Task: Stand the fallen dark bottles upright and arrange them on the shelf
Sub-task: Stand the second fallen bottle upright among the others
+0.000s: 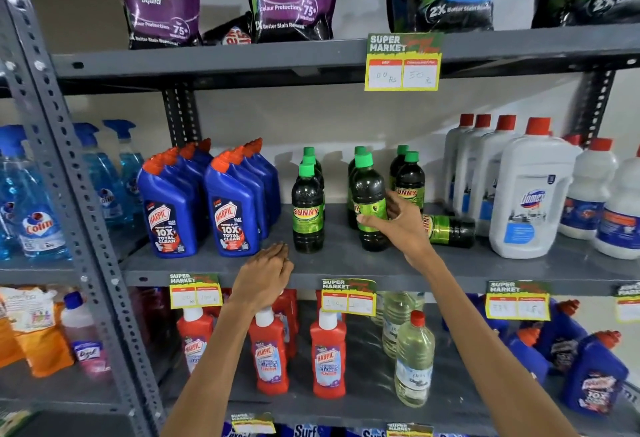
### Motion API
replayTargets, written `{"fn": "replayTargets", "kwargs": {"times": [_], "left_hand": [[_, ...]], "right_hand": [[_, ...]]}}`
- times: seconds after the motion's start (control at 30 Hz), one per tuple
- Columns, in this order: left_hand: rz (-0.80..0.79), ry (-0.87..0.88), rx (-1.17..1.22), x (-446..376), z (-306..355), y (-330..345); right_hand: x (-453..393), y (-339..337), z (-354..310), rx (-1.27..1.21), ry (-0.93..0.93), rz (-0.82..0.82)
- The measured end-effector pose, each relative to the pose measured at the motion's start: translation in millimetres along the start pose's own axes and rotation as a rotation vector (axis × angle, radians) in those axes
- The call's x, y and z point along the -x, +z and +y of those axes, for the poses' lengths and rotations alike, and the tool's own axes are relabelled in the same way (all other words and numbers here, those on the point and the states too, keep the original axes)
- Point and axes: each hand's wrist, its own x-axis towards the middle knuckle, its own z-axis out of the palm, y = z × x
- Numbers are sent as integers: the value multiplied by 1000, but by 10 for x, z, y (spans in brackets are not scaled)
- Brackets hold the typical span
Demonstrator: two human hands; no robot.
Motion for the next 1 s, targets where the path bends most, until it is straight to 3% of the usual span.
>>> {"fn": "replayTargets", "kwargs": {"times": [0.37, 0.47, 0.63, 0.73, 0.9, 1.0], "left_hand": [[31, -12, 25, -15, -19, 50], [36, -2, 21, -20, -33, 75], [51, -3, 14, -27, -47, 106], [43, 3, -1, -35, -64, 115], [61, -17, 35, -32, -48, 120], [68, -28, 54, -25, -43, 119]], "right_hand": [[-179, 85, 393, -150, 117, -85], [-140, 67, 358, -68, 116, -125], [-32, 204, 338, 299, 42, 32], [-57, 252, 398, 373, 75, 77], [-95, 108, 535, 19, 211, 1], [-105, 97, 574, -52, 228, -27]]}}
